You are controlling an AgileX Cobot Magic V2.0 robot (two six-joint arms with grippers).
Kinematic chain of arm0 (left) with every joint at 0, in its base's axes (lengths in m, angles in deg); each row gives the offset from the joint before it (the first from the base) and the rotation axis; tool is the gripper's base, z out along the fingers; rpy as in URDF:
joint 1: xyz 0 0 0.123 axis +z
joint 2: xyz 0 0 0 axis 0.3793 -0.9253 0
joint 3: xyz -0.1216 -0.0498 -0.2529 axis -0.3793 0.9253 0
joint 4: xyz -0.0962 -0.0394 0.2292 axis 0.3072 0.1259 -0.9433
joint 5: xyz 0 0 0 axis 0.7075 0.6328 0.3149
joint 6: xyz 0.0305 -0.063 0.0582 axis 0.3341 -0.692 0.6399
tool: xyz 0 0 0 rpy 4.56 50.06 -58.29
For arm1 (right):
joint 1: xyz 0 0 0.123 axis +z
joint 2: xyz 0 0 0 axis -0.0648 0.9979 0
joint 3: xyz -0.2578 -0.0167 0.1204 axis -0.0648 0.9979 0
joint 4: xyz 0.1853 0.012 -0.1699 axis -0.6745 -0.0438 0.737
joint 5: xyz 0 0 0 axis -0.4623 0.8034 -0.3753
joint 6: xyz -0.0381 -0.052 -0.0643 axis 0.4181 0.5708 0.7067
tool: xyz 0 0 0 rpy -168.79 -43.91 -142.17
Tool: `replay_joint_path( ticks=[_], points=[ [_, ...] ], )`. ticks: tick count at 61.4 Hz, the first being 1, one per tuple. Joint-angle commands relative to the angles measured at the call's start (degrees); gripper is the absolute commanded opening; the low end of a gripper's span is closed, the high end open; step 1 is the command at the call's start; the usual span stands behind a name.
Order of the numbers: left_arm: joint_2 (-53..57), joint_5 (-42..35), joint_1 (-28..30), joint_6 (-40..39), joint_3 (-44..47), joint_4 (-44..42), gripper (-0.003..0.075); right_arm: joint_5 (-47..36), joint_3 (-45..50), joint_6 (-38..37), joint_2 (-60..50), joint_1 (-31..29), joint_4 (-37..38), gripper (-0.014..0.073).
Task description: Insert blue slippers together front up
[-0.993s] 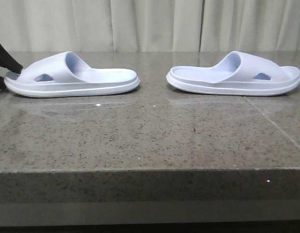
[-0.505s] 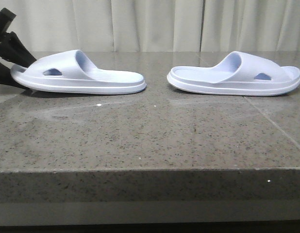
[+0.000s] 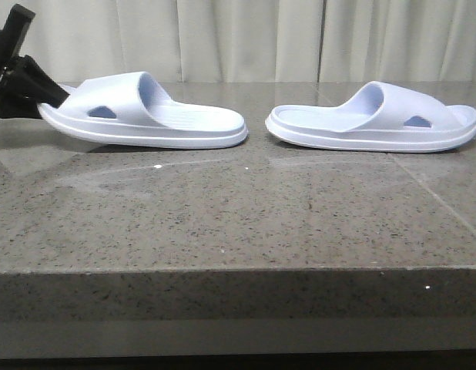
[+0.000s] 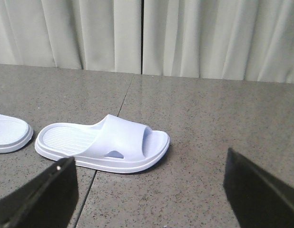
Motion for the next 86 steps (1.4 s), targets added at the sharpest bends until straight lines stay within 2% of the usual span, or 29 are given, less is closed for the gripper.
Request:
replay_joint_path(
  ticks=[1,26,34,42,63,71,86],
  points=[
    [5.5,5.1,-0.4,-0.6,-1.3,7.9,-0.0019,-4.0,-2.1,0.3,1.2,-0.4,0.5,0.0642],
    [14.9,5.1,-0.4,-2.6,-3.8,9.5,-0.0019,-1.0,-2.4,-1.7,4.0,-0.4,0.4,0.0642],
    [15.1,5.1,-0.4,-2.6,-3.8,9.4,-0.0019,0.2,-5.4,-4.3,14.6,-0.4,0.4,0.0642],
    [15.1,5.1,-0.4,-2.6,-3.8,8.0,-0.0019,0.5,-12.7,-4.3,27.3,-1.1,0.4,0.0642],
    [15.1,5.1,-0.4,-2.6,-3.8,7.9,-0.0019,10.0,-33.9,-3.6,53.2,-8.9,-0.6,0.0642],
    [15.1,5.1,-0.4,-2.6,-3.8,7.9,-0.0019,15.3,-41.5,1.7,62.0,-12.4,-6.4,0.0642],
    [15.1,5.1,-0.4,-2.6,-3.8,7.9,-0.0019,28.7,-51.4,21.3,76.0,-20.0,-32.1,0.0642]
  ],
)
